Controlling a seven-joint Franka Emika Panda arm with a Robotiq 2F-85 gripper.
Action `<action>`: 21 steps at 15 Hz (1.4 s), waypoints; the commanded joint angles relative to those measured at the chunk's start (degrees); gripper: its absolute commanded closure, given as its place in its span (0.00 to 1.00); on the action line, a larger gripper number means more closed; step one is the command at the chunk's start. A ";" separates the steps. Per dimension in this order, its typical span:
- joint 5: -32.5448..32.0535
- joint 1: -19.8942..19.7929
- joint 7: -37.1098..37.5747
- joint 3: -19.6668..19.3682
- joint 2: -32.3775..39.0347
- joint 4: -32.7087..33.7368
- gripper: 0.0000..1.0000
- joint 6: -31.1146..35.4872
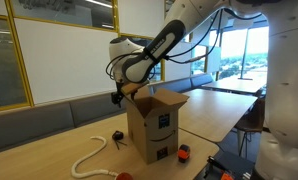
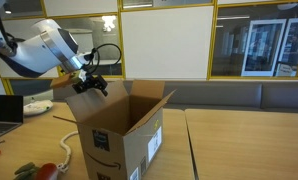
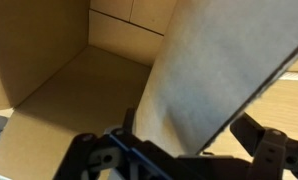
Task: Move the box to the right, place the objects on the table inside the box
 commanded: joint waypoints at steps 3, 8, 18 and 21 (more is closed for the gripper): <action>-1.31 4.94 2.37 -4.36 3.88 5.88 0.51 -3.05; -2.70 6.60 4.18 -6.48 4.56 7.49 0.89 -5.24; -16.54 4.88 16.30 -10.46 4.39 8.48 0.99 -16.94; -16.88 3.17 17.86 -11.64 3.63 8.77 0.99 -19.28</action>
